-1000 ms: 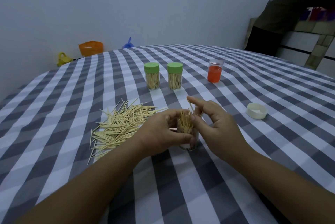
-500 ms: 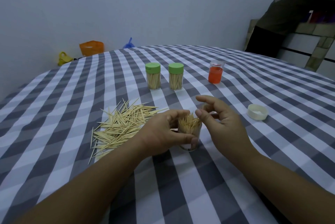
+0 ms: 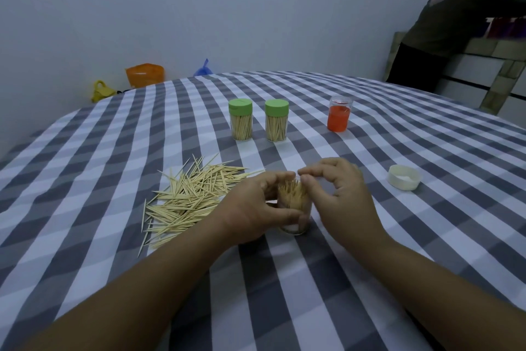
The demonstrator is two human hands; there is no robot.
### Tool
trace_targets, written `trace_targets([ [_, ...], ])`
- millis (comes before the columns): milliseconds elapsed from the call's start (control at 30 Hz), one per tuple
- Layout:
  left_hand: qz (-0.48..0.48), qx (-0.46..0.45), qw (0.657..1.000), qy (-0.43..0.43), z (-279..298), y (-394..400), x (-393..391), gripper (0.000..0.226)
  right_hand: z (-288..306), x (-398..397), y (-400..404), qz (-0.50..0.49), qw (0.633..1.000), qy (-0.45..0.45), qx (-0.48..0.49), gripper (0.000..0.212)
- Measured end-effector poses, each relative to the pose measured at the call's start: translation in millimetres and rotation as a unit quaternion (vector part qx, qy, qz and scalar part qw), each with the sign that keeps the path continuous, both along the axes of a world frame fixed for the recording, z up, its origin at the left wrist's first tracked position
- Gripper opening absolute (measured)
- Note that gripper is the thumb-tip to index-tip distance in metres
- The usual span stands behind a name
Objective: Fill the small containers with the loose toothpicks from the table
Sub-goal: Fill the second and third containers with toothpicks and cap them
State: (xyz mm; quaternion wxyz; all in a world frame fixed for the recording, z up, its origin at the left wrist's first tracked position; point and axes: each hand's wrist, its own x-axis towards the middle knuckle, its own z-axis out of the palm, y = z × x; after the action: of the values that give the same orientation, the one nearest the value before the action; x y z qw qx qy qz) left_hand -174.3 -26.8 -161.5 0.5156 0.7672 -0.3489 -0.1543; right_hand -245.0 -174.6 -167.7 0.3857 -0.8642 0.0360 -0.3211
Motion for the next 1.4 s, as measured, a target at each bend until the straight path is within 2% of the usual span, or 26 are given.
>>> trace_targets([
  [67,0.001,0.006,1.000,0.007,-0.2,0.0,1.1,0.072,0.1,-1.7,-6.2,0.017,0.999,0.018,0.026,0.012],
  [133,-0.002,-0.002,1.000,0.011,0.2,0.5,0.9,0.067,-1.3,-4.8,-5.6,0.039,0.998,0.040,0.011,0.018],
  [233,0.001,-0.010,1.000,0.008,0.6,1.5,0.5,0.058,-3.4,-10.1,2.5,0.090,0.993,0.075,-0.020,0.040],
  [333,-0.002,0.000,1.000,0.009,-0.2,2.2,3.1,0.065,3.3,-13.3,7.1,0.114,0.989,0.084,0.039,0.040],
  [433,-0.016,0.028,0.999,0.007,2.1,5.2,6.2,0.070,6.9,-15.4,3.3,0.130,0.976,0.138,0.102,0.068],
  [533,-0.028,0.114,0.991,-0.068,11.9,12.0,7.2,0.061,7.8,-15.9,1.4,0.155,0.966,0.175,0.108,0.079],
  [633,0.018,0.185,0.977,-0.108,20.6,27.8,20.8,0.064,7.5,-14.2,1.6,0.150,0.964,0.180,0.124,0.078],
  [833,0.128,0.252,0.946,-0.160,19.6,48.7,46.7,0.039,5.4,-11.1,0.8,0.166,0.948,0.180,0.205,0.066],
  [1067,0.120,0.321,0.925,-0.164,11.0,41.2,56.7,0.048,3.3,-11.4,3.9,0.185,0.945,0.176,0.205,0.061],
  [1300,0.106,0.325,0.930,-0.137,20.7,44.7,53.5,0.052,5.1,-11.4,4.4,0.185,0.946,0.180,0.196,0.068],
  [1400,0.112,0.336,0.924,-0.142,26.3,51.4,51.5,0.062,6.0,-11.8,4.1,0.189,0.947,0.179,0.188,0.071],
])
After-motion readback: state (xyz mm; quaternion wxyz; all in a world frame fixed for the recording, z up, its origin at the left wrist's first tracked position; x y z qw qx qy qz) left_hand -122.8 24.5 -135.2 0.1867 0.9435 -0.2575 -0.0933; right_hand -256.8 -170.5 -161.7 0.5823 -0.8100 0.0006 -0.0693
